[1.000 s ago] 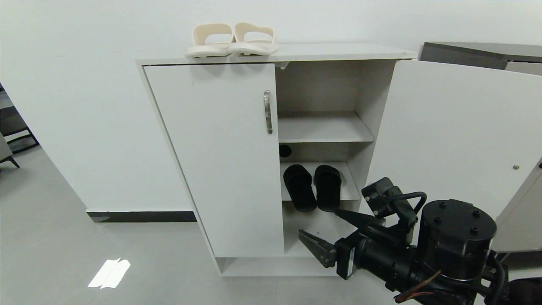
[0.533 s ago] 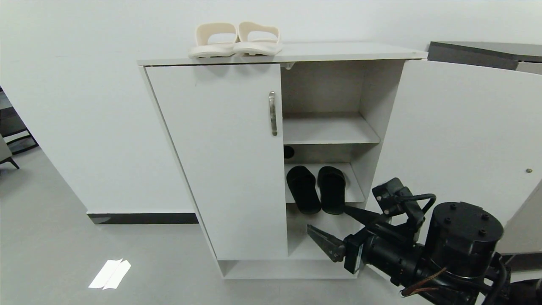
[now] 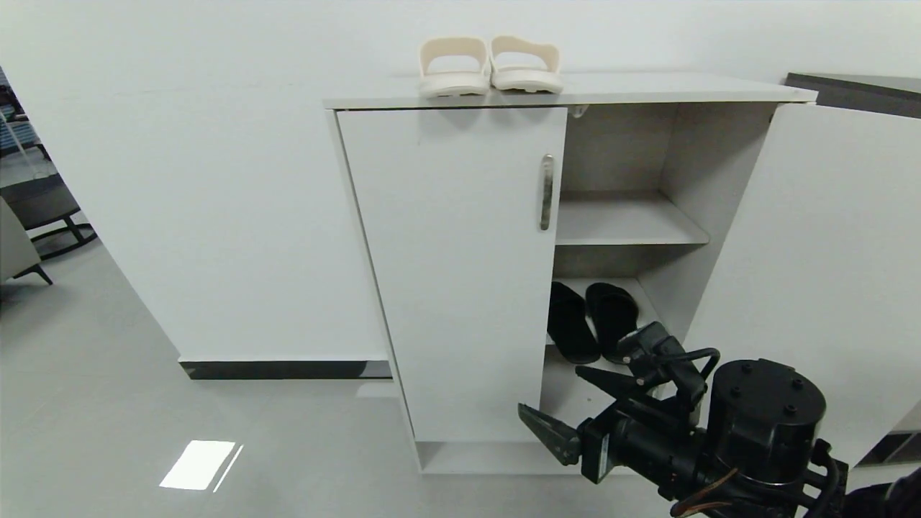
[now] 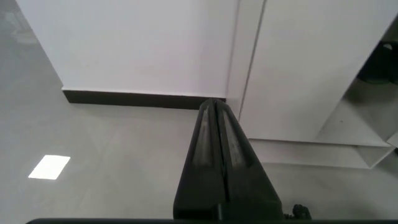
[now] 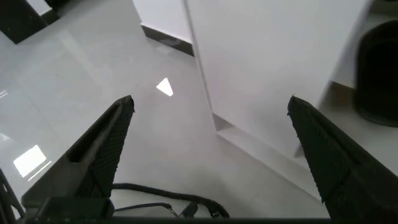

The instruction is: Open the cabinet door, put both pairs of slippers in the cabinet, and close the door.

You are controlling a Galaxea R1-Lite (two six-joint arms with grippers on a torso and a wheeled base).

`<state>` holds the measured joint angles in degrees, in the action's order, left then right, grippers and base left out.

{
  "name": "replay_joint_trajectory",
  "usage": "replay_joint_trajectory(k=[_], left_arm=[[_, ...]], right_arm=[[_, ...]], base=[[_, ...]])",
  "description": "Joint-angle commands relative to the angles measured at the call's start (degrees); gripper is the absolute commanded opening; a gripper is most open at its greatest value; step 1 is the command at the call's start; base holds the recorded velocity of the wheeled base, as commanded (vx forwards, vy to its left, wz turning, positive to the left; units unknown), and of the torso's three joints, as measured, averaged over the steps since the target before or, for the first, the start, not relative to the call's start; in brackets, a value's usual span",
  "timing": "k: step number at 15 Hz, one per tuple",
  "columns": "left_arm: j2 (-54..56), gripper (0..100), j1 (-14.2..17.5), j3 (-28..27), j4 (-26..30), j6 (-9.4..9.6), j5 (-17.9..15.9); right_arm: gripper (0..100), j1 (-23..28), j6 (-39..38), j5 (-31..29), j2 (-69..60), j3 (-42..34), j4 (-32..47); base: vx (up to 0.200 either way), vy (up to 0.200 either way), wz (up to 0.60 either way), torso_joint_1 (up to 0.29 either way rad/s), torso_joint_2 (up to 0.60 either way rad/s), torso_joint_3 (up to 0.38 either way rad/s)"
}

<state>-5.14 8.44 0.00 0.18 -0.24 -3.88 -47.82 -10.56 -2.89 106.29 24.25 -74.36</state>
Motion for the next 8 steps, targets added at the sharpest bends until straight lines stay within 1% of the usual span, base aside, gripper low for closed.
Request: replay_joint_trajectory(k=[1, 3, 8], left_arm=[[-0.1, 0, 0.0, 0.0, 0.0, -0.02, 0.0], [0.0, 0, 0.0, 0.0, 0.0, -0.37, 0.2], [-0.1, 0, 0.0, 0.0, 0.0, -0.37, 0.2]], right_arm=[[100, -0.1, 0.0, 0.1, 0.6, 0.0, -0.1], [100, -0.1, 0.0, 0.7, 0.6, -0.2, -0.1], [100, -0.1, -0.1, 0.9, 0.6, -0.3, -0.2]], base=[[0.000, 0.200, 0.00, 0.002, 0.00, -0.002], [0.000, 0.200, 0.00, 0.000, 0.01, -0.002], [0.000, 0.000, 0.00, 0.000, 0.00, 0.000]])
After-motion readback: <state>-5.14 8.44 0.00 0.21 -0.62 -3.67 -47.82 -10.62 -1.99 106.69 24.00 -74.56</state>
